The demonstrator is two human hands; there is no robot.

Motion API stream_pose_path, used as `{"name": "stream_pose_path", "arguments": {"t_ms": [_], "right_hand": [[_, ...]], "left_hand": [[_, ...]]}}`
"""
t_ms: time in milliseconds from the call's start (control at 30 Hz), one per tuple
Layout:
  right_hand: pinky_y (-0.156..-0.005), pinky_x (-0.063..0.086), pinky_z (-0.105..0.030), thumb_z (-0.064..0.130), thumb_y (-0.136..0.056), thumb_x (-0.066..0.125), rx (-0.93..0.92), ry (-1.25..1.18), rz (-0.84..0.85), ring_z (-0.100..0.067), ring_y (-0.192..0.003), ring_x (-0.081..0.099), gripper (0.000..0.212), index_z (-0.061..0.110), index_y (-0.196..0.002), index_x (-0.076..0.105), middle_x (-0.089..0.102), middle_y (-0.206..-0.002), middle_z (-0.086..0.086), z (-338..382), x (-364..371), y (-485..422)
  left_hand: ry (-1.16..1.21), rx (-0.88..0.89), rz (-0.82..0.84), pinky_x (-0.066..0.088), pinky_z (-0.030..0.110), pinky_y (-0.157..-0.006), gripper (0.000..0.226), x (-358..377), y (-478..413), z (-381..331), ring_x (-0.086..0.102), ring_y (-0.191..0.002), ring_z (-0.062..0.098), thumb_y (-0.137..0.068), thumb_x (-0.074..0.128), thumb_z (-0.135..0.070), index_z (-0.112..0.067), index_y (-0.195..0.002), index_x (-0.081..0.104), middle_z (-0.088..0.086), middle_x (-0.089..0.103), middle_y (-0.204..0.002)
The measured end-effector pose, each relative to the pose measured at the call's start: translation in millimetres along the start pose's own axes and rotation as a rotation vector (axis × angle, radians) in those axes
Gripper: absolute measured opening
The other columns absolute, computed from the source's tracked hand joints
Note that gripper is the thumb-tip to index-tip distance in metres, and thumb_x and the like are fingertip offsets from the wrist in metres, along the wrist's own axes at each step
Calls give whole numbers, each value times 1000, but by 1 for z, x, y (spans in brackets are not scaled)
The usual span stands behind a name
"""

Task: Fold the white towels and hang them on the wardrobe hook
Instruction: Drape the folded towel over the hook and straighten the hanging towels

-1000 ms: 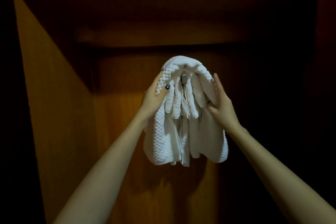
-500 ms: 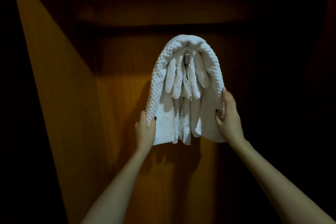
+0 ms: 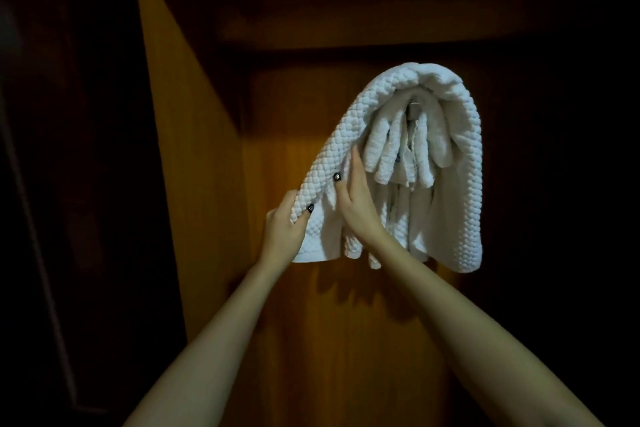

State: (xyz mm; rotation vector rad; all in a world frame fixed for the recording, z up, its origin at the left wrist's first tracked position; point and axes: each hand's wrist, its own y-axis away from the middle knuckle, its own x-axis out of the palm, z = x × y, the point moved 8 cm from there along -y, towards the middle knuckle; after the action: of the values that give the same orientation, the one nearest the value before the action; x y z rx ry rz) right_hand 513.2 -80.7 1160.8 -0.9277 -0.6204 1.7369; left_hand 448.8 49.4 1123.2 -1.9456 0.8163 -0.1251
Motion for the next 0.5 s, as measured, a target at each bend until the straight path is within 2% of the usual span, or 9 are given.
{"name": "stream_pose_path", "arguments": {"t_ms": [67,133,200,233,300,333,400,467,500], "right_hand": [[-121,17,-32,26,-105,34,-7,-117,-32,-7,-148,13,62,22,-155,-2,5,-163,4,2,0,-16],[-112,28,-16,23,-105,32,14,-189,-85,4,-138,29,59,22,-155,2,18,-159,6,1,-2,-34],[-88,39,-4,20,-104,29,58,-277,-106,20,-103,47,45,18,-148,22,46,-135,4,-7,1,-48],[-80,42,-7,18,-105,28,78,-314,-99,19,-86,51,31,20,-135,34,52,-114,6,-13,6,-52],[-75,44,-18,15,-106,28,124,-352,-87,12,-72,51,17,23,-109,43,49,-90,8,-30,20,-52],[-77,44,-22,13,-106,29,143,-338,-87,11,-73,51,17,19,-106,45,49,-89,9,-41,27,-49],[-86,43,-21,9,-105,30,153,-295,-60,14,-88,53,22,9,-119,48,53,-101,12,-66,43,-35],[-103,40,-22,15,-106,28,162,-298,3,13,-114,48,35,6,-138,42,54,-126,7,-88,54,-16],[-112,32,-24,23,-107,26,157,-293,31,7,-129,41,42,9,-146,35,47,-142,4,-95,55,-7]], "left_hand": [[6,-23,37,41,9,-56,19,-3,-6,5,58,-69,-4,-89,62,-9,-15,-107,59,-10,64,-82],[5,-20,69,39,7,-52,18,0,-12,7,58,-67,-9,-89,61,-10,-24,-100,56,-15,62,-77],[6,-8,76,39,6,-53,20,7,-15,8,59,-69,-8,-89,61,-11,-27,-99,53,-15,61,-78],[17,-12,76,40,7,-55,19,12,-16,9,60,-71,-7,-89,61,-11,-26,-99,53,-15,61,-79],[53,-48,73,43,9,-58,20,25,-16,16,60,-74,-6,-89,61,-9,-25,-99,54,-15,62,-82],[76,-81,71,43,11,-61,21,32,-15,21,60,-76,-5,-87,60,-8,-24,-100,55,-14,62,-83],[137,-148,75,47,21,-71,28,45,-14,30,60,-82,-3,-85,60,-4,-19,-108,56,-13,63,-91],[212,-174,78,48,23,-82,36,53,-15,34,60,-96,-2,-87,60,-5,-18,-120,54,-9,63,-106],[245,-174,84,48,19,-87,40,56,-16,32,57,-105,-4,-90,61,-8,-18,-127,51,-9,60,-116]]}}
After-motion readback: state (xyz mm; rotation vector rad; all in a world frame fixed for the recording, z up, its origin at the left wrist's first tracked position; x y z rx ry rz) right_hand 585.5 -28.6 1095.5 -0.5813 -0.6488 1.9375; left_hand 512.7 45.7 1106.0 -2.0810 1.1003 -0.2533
